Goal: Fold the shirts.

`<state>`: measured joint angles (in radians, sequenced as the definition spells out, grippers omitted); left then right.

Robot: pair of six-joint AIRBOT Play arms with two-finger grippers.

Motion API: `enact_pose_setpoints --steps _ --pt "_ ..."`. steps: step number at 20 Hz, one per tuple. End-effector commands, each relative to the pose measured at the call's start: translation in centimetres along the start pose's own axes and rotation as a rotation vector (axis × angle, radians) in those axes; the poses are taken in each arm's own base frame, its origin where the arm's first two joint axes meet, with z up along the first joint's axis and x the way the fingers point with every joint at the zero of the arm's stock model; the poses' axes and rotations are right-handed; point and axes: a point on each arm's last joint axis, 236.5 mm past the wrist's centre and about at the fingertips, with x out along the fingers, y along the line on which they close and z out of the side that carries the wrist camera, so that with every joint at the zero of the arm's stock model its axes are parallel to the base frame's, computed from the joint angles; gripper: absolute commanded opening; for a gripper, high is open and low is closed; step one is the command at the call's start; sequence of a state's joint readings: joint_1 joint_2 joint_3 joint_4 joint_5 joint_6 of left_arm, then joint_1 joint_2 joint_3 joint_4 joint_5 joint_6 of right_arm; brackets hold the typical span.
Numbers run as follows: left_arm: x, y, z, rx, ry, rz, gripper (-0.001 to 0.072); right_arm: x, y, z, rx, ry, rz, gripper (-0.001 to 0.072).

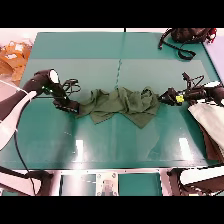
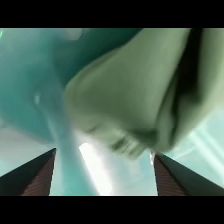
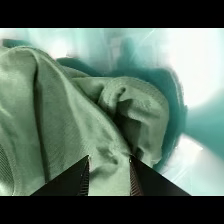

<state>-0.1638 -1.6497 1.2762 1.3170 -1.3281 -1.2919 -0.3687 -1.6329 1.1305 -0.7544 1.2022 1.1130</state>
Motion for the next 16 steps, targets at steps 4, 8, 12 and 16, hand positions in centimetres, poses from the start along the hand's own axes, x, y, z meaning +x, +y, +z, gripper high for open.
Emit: enact_pose_setpoints --steps 4,8,12,16 --pt "2.4 -2.8 -0.4 -0.034 -0.018 -0.137 0.0584 1.7 -0.3 -0.7 0.013 0.042 0.005 0.0307" --pt "1.6 -3.6 -1.0 -0.01 0.012 -0.167 0.0021 3.3 1.9 -1.9 -0.033 0.098 0.023 0.021" --pt "-3.7 -4.6 1.9 0.058 -0.068 -0.16 0.0021 1.4 7.1 -1.5 -0.079 0.135 0.164 0.0021" --pt "-17.5 -7.2 6.9 0.179 -0.426 -0.076 0.0021 -8.4 18.0 3.3 -0.259 -0.059 0.363 0.002"
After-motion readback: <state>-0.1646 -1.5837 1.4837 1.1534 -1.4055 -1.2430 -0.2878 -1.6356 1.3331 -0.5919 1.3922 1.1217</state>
